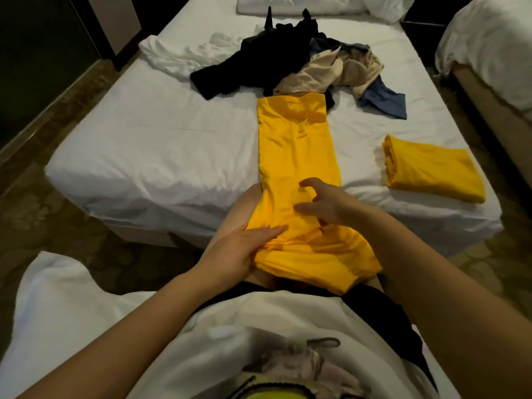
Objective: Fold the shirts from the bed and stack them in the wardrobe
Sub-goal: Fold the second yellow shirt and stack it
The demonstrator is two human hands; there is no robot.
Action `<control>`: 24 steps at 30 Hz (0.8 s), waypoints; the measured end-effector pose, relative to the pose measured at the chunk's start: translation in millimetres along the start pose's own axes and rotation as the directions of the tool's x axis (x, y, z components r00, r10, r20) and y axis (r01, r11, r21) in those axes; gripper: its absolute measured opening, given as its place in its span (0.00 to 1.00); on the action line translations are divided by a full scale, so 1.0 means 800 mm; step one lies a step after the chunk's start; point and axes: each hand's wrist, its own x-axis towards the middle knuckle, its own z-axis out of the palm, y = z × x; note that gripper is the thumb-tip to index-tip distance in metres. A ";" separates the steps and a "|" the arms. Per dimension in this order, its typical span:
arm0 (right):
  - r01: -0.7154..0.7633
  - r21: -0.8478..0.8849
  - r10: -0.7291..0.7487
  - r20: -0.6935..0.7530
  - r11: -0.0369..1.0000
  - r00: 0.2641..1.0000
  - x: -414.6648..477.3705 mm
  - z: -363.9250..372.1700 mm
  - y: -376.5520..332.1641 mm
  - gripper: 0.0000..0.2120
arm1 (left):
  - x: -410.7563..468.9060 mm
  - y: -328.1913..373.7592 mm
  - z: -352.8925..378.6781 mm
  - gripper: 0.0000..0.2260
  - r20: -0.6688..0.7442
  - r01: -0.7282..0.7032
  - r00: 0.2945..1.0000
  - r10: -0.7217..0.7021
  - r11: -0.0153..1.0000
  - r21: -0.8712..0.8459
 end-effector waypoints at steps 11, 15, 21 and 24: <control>0.299 -0.403 -0.338 -0.028 0.865 0.941 -0.083 0.022 0.014 0.34 | -0.001 0.018 -0.012 0.36 -0.014 0.011 1.000 -0.012 0.999 -0.050; 0.363 -0.396 -0.350 0.108 0.843 0.930 -0.131 0.044 0.014 0.45 | -0.002 0.015 -0.021 0.34 0.083 0.113 0.991 -0.102 0.985 -0.134; 0.306 -0.489 -0.348 0.004 0.817 0.937 -0.137 0.063 0.023 0.35 | -0.003 0.006 -0.021 0.34 0.104 0.081 0.992 -0.064 0.982 -0.168; 0.289 -0.452 -0.347 -0.050 0.844 0.936 -0.136 0.060 0.031 0.31 | -0.003 0.003 -0.021 0.29 0.108 0.048 0.994 -0.030 0.985 -0.168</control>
